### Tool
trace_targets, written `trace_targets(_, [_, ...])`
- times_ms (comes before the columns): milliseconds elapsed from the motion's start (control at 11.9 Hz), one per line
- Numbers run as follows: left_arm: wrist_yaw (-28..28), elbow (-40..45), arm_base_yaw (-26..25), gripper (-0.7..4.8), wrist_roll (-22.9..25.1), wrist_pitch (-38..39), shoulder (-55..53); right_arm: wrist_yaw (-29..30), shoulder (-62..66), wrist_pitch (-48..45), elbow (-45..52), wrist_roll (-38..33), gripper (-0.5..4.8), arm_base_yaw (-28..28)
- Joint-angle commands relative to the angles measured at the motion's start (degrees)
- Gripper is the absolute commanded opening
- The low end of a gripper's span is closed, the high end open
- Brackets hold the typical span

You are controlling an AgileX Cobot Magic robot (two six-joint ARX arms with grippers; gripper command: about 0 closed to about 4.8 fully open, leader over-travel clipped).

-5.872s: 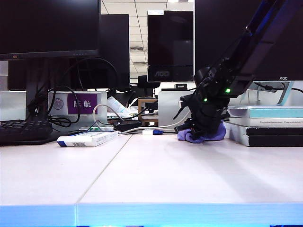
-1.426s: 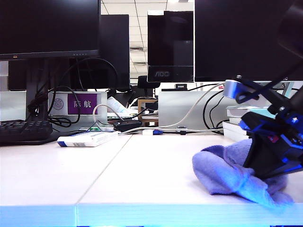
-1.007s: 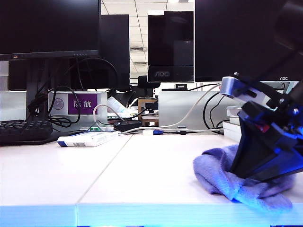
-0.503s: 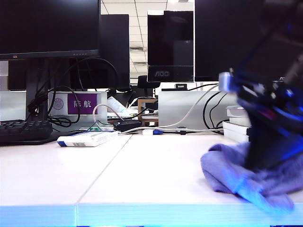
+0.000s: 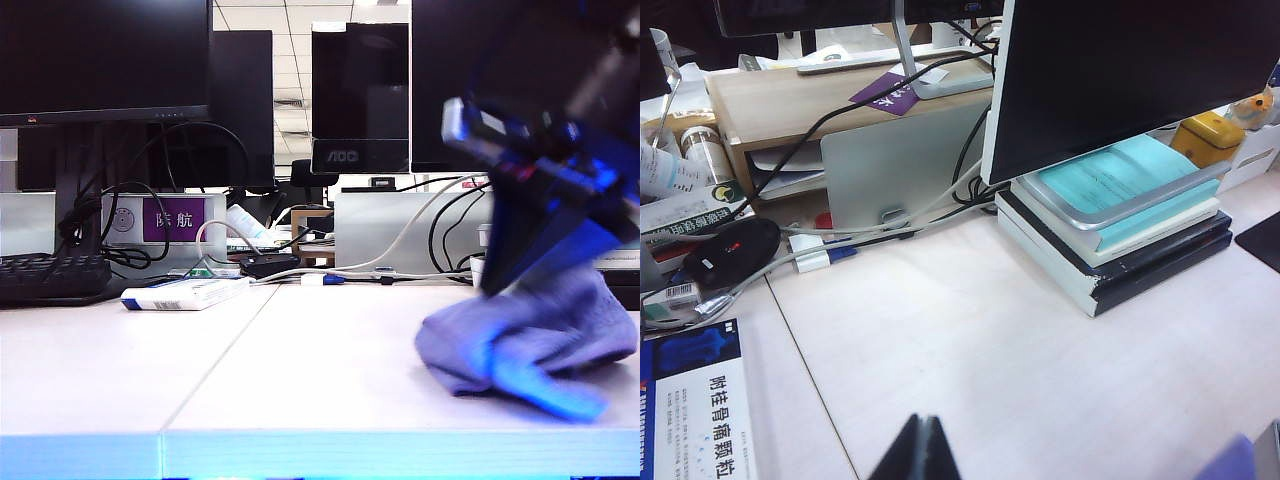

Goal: Wipe the table from front to back using the rag.

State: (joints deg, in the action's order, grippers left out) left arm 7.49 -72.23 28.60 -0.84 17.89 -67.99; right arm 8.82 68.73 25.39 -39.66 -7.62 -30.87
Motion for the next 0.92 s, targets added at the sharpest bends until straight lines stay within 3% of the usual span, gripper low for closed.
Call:
trace_targets(84, [0.2, -0.3, 0.0, -0.05, 0.4, -0.4, 0.1, 0.1, -0.2, 2.2, -4.4, 2.1, 3.12, -0.1])
trace_targets(168, [0.2, -0.3, 0.0, -0.04, 0.4, -0.4, 0.1, 0.1, -0.2, 2.5, -5.8, 2.1, 3.08, -0.1])
trace_targets(336, [0.2, -0.3, 0.0, -0.05, 0.4, -0.4, 0.1, 0.0, -0.2, 3.7, -8.2, 2.3, -0.09, -0.1])
trace_targets(419, [0.2, -0.3, 0.0, -0.05, 0.4, -0.4, 0.1, 0.2, -0.2, 4.0, -9.7, 3.4, 0.44, -0.1])
trace_targets(503, [0.2, -0.3, 0.0, -0.05, 0.4, -0.4, 0.1, 0.2, -0.2, 4.0, -10.2, 3.4, 2.85, -0.1])
trace_targets(587, [0.2, -0.3, 0.0, -0.05, 0.4, -0.4, 0.1, 0.2, -0.2, 4.8, -10.7, 3.4, 4.79, -0.1])
trace_targets(671, [0.2, -0.3, 0.0, -0.05, 0.4, -0.4, 0.1, 0.2, -0.2, 5.7, -11.3, 3.4, 4.37, -0.1])
trace_targets(755, [0.2, -0.3, 0.0, -0.04, 0.4, -0.4, 0.1, 0.1, -0.2, 8.9, -13.2, 4.5, 0.19, -0.1])
trace_targets(839, [0.2, -0.3, 0.0, -0.05, 0.4, -0.4, 0.1, 0.2, -0.2, 9.1, -14.2, 4.8, 0.43, -0.1])
trace_targets(923, [0.2, -0.3, 0.0, -0.05, 0.4, -0.4, 0.1, 0.1, -0.2, 9.0, -14.5, 4.8, 1.64, -0.1])
